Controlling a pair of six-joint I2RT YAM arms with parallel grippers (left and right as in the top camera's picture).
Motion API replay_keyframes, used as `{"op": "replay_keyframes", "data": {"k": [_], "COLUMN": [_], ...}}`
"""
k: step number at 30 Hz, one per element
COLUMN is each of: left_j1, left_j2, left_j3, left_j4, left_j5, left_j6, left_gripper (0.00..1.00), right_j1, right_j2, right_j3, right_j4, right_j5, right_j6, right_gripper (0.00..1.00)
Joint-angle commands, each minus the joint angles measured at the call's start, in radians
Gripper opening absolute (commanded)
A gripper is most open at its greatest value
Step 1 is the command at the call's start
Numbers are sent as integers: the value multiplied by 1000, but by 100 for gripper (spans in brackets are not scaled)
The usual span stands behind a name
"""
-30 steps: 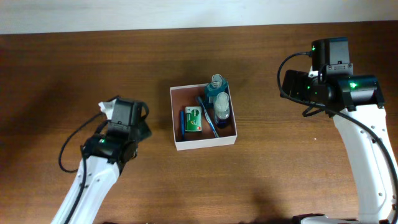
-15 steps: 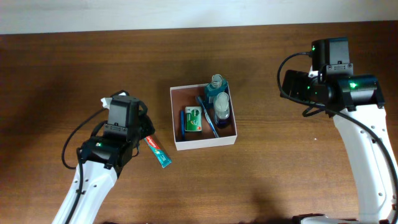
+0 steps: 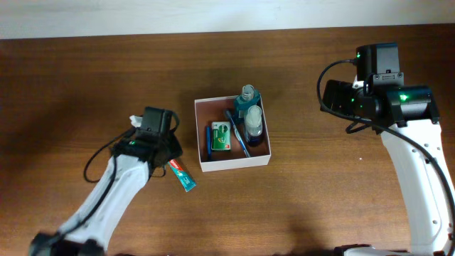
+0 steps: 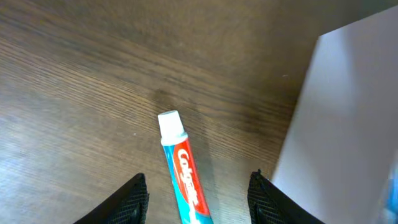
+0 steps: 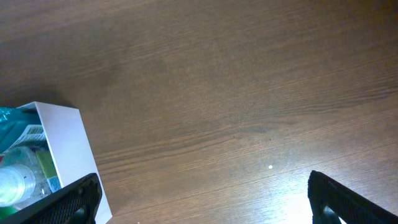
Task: Pack container
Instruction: 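Lift the Colgate tube and carry it right toward the box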
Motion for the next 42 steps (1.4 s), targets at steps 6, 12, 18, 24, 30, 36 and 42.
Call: {"op": "replay_keyframes", "data": {"k": [6,12,18,24,30,36,42], "left_j1": [4,4,4,4,4,5,5], "left_j2": [137,209,241,243,243,243,196], "left_j3": [-3,-3,-3,-3,-3,-3,21], "left_j4": [8,36,72,68,61,61,56], "left_j5": [6,-19,-19,-19,-19,-21,-63], "left_j6": [-13,-13,-14,-13,-13,-13,3], "left_gripper": [52,52,52,46,28,25,15], "right_j1": [-4,-4,-4,-4,-4,-4,-4], "right_j2": [5,5,5,5,5,5,5], "right_j3": [0,0,0,0,0,0,0], "right_j4": [0,0,0,0,0,0,0], "right_j5": [10,9,9,9,9,10,9], "right_j6": [4,4,3,3,4,3,4], "right_gripper": [98,98,98,98,98,98,98]}}
